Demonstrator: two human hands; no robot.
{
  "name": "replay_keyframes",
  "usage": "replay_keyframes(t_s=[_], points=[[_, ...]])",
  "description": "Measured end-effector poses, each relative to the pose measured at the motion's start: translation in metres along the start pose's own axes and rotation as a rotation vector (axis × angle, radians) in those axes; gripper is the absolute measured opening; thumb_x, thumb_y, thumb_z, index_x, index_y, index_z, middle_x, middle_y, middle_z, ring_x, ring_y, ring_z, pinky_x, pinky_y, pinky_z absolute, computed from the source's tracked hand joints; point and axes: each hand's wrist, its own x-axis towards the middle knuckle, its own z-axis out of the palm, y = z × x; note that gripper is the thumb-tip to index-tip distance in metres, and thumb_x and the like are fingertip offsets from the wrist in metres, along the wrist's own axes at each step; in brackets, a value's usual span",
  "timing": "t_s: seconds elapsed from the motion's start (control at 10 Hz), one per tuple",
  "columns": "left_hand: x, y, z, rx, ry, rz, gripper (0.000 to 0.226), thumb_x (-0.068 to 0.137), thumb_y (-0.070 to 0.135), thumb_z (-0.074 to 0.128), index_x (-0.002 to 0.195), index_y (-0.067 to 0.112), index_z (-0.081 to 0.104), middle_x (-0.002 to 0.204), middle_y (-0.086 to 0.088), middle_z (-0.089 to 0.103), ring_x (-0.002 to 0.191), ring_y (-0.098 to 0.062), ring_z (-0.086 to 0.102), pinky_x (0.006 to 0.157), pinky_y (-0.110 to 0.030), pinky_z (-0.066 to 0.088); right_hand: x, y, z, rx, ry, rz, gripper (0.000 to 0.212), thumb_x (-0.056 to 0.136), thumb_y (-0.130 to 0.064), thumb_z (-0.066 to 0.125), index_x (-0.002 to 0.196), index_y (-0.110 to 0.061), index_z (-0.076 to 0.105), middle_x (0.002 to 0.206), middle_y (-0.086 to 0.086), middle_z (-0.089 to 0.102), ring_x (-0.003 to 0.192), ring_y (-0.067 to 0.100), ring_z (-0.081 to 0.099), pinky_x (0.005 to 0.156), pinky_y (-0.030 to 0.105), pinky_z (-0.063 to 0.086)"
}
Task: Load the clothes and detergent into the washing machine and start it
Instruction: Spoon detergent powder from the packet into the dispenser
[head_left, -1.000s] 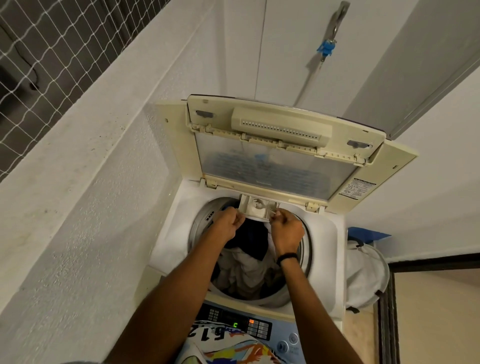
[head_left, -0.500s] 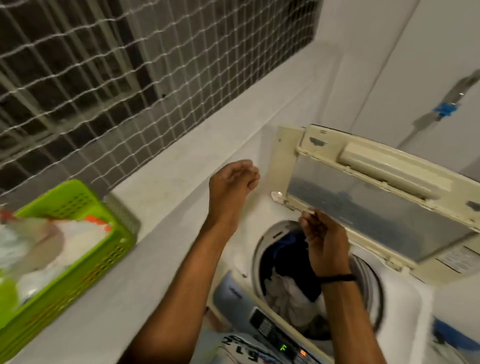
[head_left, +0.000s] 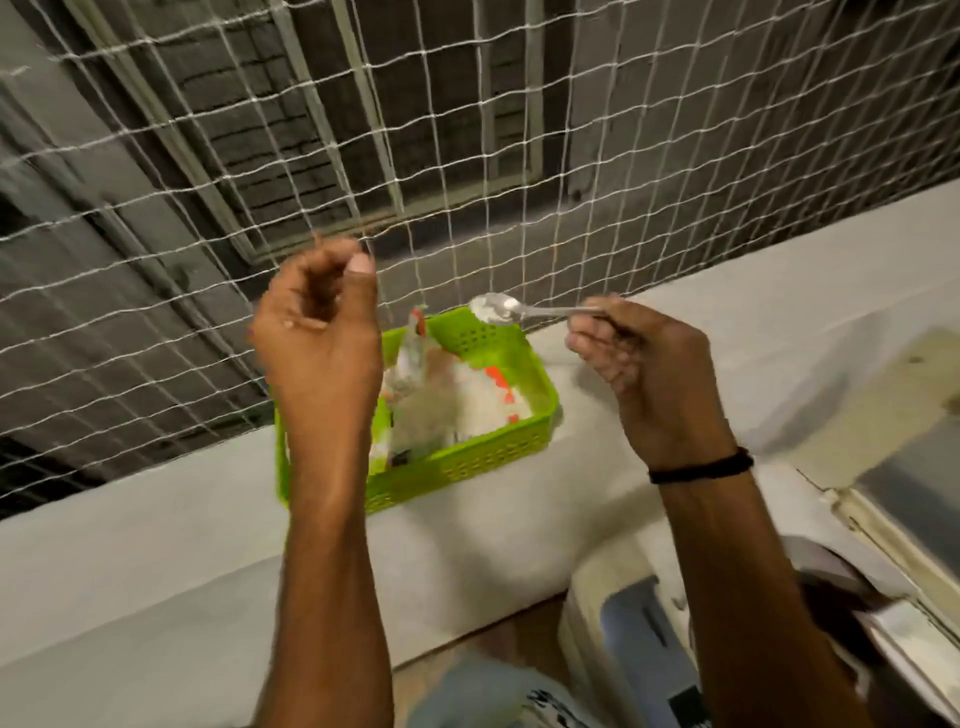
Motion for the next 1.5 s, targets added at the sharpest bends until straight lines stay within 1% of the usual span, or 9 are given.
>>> replay_keyframes(t_s=[0.2, 0.4, 0.5, 0.7, 0.9, 1.0, 1.1, 1.3, 1.5], points=[[0.004, -0.042, -0.032, 0.364, -0.133, -0.233, 0.029, 0.088, 0.03, 0.07, 0.11, 0.011, 0.072, 0.095, -0.001, 0.074, 0.084, -0.014, 0.069, 0.077, -0.028, 0.053, 0.02, 0.039, 0.033, -0.758, -0.011, -0.022, 0.016, 0.084, -0.009, 0.06, 0.071, -0.011, 0.07, 0.073, 0.016, 0.073, 0.065, 0.024, 0.074, 0.065, 0.039, 0.063], [-0.005, -0.069, -0.029, 0.556, -0.35, -0.415, 0.059, 0.072, 0.057, 0.071, 0.113, 0.014, 0.071, 0.116, -0.007, 0.072, 0.109, -0.022, 0.067, 0.097, -0.042, 0.052, 0.023, 0.062, 0.045, -1.38, -0.021, -0.264, 0.031, 0.065, -0.027, 0.055, 0.082, -0.01, 0.074, 0.093, 0.01, 0.074, 0.095, 0.035, 0.065, 0.083, 0.037, 0.053], [-0.005, -0.075, -0.027, 0.582, -0.405, -0.45, 0.051, 0.068, 0.064, 0.062, 0.096, 0.023, 0.072, 0.104, -0.008, 0.074, 0.099, -0.025, 0.069, 0.09, -0.047, 0.055, 0.025, 0.064, 0.054, -1.401, -0.046, -0.259, 0.034, 0.067, -0.024, 0.053, 0.088, -0.01, 0.075, 0.097, 0.011, 0.074, 0.1, 0.037, 0.062, 0.085, 0.035, 0.049], [-0.005, -0.08, -0.03, 0.45, -0.405, -0.456, 0.02, 0.088, 0.046, 0.058, 0.084, 0.039, 0.076, 0.077, -0.007, 0.069, 0.069, -0.019, 0.055, 0.066, -0.035, 0.045, 0.037, 0.075, 0.058, -1.412, -0.111, -0.194, 0.018, 0.078, -0.012, 0.061, 0.087, -0.011, 0.077, 0.095, 0.011, 0.075, 0.099, 0.034, 0.064, 0.087, 0.035, 0.052], [-0.005, -0.078, -0.033, 0.418, -0.387, -0.425, 0.025, 0.096, 0.037, 0.057, 0.08, 0.044, 0.075, 0.077, 0.0, 0.068, 0.07, -0.019, 0.057, 0.068, -0.041, 0.052, 0.042, 0.081, 0.059, -1.253, -0.2, 0.072, 0.029, 0.061, -0.021, 0.058, 0.078, -0.002, 0.071, 0.072, 0.017, 0.073, 0.078, 0.036, 0.071, 0.077, 0.045, 0.06], [-0.005, -0.079, -0.034, 0.435, -0.382, -0.416, 0.022, 0.095, 0.039, 0.057, 0.083, 0.041, 0.076, 0.077, 0.001, 0.071, 0.069, -0.018, 0.059, 0.07, -0.045, 0.055, 0.046, 0.078, 0.058, -1.17, -0.18, 0.23, 0.034, 0.067, -0.025, 0.059, 0.091, -0.003, 0.07, 0.086, 0.015, 0.075, 0.085, 0.032, 0.074, 0.079, 0.046, 0.061], [-0.005, -0.081, -0.034, 0.458, -0.382, -0.395, 0.022, 0.095, 0.04, 0.057, 0.086, 0.037, 0.077, 0.073, 0.003, 0.069, 0.065, -0.016, 0.055, 0.067, -0.037, 0.049, 0.042, 0.075, 0.057, -1.128, -0.146, 0.242, 0.035, 0.069, -0.024, 0.059, 0.094, -0.002, 0.068, 0.09, 0.016, 0.075, 0.086, 0.033, 0.074, 0.079, 0.049, 0.061], [-0.008, -0.082, -0.032, 0.531, -0.343, -0.288, 0.028, 0.087, 0.046, 0.057, 0.087, 0.027, 0.077, 0.073, 0.002, 0.071, 0.065, -0.017, 0.057, 0.068, -0.039, 0.052, 0.032, 0.058, 0.044, -0.945, -0.065, 0.185, 0.028, 0.063, -0.015, 0.055, 0.075, 0.006, 0.068, 0.064, 0.018, 0.066, 0.062, 0.034, 0.068, 0.072, 0.056, 0.06], [-0.01, -0.064, -0.024, 0.477, -0.175, -0.218, 0.028, 0.08, 0.045, 0.063, 0.097, 0.026, 0.076, 0.09, 0.005, 0.076, 0.087, -0.019, 0.071, 0.084, -0.044, 0.058, 0.012, 0.033, 0.03, -0.644, -0.045, 0.181, 0.021, 0.085, 0.013, 0.044, 0.091, 0.025, 0.061, 0.073, 0.025, 0.062, 0.06, 0.036, 0.064, 0.061, 0.04, 0.061]])
